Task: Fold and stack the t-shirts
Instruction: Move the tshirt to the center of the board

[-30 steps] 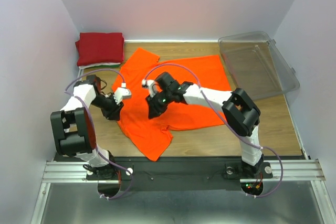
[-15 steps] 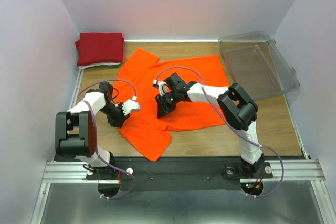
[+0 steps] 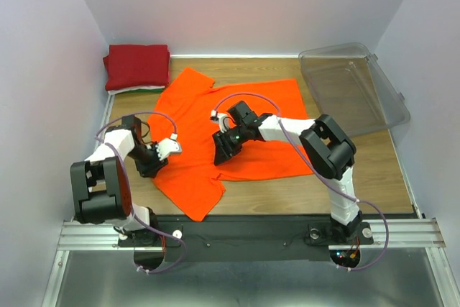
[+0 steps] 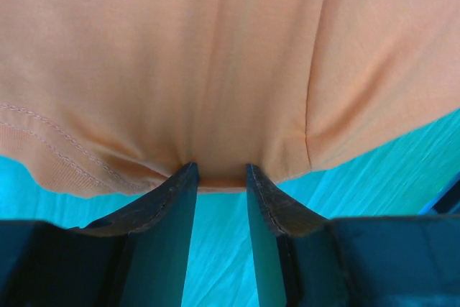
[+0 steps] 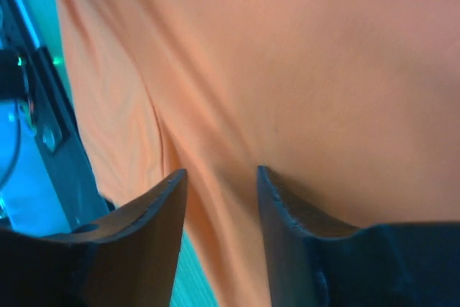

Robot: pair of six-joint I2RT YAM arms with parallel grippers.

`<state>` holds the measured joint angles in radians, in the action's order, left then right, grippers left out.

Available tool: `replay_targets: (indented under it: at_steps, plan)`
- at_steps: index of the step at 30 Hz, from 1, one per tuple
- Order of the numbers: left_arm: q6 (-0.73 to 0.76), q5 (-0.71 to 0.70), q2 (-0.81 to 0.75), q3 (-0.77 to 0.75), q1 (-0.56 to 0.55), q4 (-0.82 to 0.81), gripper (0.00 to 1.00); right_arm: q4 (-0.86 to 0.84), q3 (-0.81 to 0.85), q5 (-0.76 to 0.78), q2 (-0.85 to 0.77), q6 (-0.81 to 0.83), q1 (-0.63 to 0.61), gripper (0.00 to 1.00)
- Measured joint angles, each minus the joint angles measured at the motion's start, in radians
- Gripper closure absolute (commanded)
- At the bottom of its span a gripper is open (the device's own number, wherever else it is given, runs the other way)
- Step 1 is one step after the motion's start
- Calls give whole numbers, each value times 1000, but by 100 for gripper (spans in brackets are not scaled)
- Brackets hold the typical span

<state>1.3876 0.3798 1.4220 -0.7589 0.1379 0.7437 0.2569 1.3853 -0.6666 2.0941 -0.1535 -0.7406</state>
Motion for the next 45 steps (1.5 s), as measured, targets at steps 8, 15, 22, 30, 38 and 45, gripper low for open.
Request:
replay_targets:
  at_steps: [8,15,22,30,38,45]
  plan:
    - [3,60,75,-283,-8,150,51,97,-53,-108,-235,49,49,47]
    - [-215,129,207,-417,-51,36,52,220,-150,121,-410,246,290,54]
    - [-352,75,304,-357,-107,-114,54,336,-288,356,-356,372,373,58]
    - [-355,17,269,-258,-124,-183,56,362,-305,404,-346,479,373,61]
    - [-273,-30,191,-179,-128,-119,58,556,-300,287,-348,560,350,62]
    - [-231,30,197,-270,-128,58,50,767,-271,220,-325,621,335,52]
